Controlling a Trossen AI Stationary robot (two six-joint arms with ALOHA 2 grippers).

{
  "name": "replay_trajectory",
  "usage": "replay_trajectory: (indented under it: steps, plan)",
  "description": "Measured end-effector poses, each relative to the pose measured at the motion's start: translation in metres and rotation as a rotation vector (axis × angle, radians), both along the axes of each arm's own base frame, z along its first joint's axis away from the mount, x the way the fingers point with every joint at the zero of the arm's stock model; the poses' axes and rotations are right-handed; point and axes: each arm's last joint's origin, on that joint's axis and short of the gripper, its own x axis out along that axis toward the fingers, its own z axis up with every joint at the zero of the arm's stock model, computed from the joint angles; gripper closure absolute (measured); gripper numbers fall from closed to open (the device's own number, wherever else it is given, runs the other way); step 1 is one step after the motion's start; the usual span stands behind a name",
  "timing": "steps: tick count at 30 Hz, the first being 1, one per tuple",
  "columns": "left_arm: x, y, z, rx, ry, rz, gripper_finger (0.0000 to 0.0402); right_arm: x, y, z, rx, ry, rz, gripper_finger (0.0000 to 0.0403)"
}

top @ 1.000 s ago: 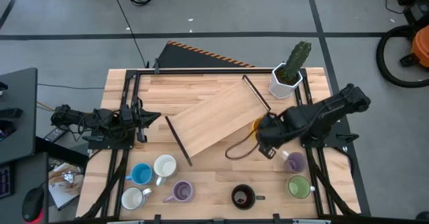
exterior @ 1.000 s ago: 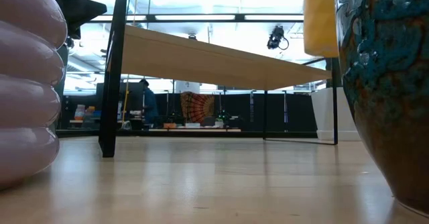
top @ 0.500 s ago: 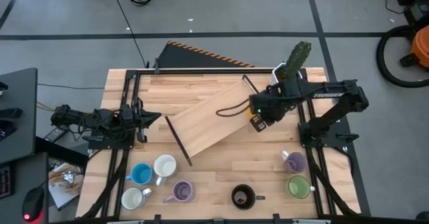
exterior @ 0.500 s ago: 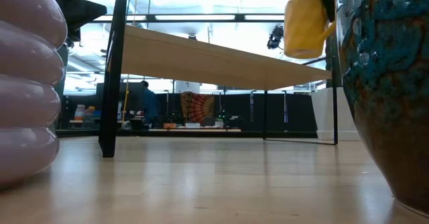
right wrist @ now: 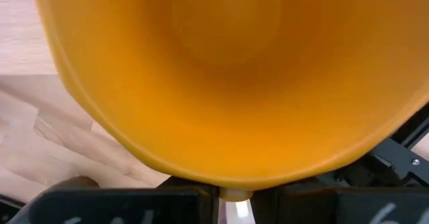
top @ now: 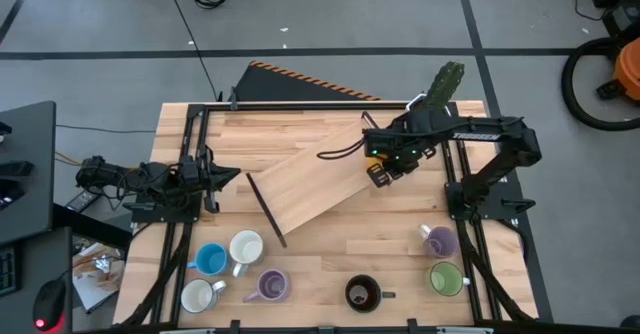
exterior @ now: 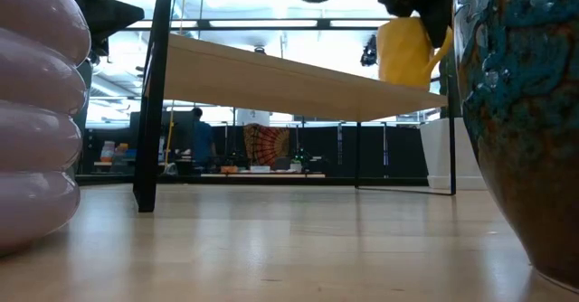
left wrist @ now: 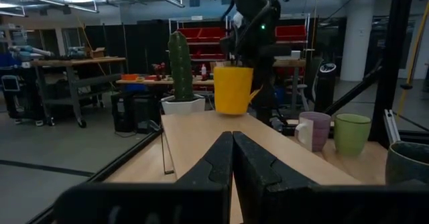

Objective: Place coffee mugs
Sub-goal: Put the yellow mug on the shelf

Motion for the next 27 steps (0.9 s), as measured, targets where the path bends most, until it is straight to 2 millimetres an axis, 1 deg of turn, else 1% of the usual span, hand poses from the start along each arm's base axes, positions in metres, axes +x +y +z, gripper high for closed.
replay_trajectory:
  steps: [4,13,18,24,27]
  plan:
    - [0.0,0.0,-0.001,0.0,0.007,0.0,0.0386,0.003,0.001,-0.004,0.021,0.018,-0.028,0.0347]
    - [0.0,0.0,-0.001,-0.003,0.011,-0.001,0.0386,0.003,-0.003,-0.004,0.002,0.019,-0.077,0.0347]
    - [0.0,0.0,-0.001,-0.003,0.011,-0.001,0.0386,0.003,-0.008,-0.004,0.008,0.019,-0.109,0.0333]
    - [0.0,0.0,-0.001,-0.002,0.012,-0.001,0.0386,0.003,-0.01,-0.004,0.011,0.018,-0.09,0.0328]
    - [0.0,0.0,-0.001,-0.003,0.012,-0.001,0.0386,0.003,-0.01,-0.004,0.006,0.017,-0.069,0.0318]
